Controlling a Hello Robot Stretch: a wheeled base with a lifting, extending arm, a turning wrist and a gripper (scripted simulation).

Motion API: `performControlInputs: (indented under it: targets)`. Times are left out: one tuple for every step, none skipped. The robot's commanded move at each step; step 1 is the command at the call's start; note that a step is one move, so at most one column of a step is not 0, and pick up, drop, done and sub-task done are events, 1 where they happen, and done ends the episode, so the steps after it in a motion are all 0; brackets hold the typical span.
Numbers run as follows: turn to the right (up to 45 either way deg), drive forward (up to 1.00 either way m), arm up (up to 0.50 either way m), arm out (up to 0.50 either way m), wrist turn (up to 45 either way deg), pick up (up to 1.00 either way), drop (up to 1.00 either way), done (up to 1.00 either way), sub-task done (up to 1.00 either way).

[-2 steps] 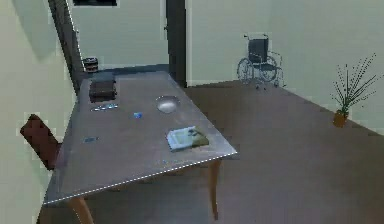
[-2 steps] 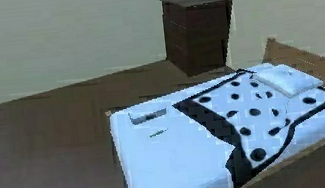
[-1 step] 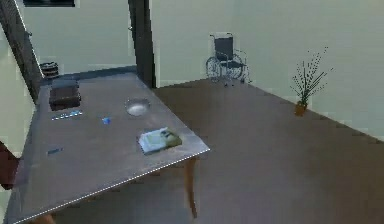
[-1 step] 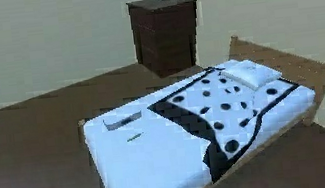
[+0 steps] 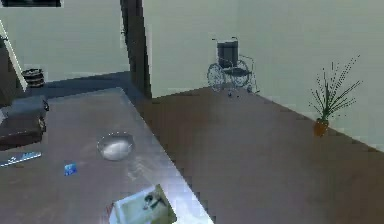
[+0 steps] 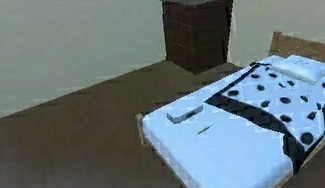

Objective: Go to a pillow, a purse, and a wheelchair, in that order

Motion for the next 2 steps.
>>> performControlInputs:
  targets:
    - [45.0, 0.0, 0.0, 0.0, 0.0, 0.0, 0.0, 0.0, 0.0]
    - [12.0, 0.0, 0.0, 0.0, 0.0, 0.0, 0.0, 0.0, 0.0]
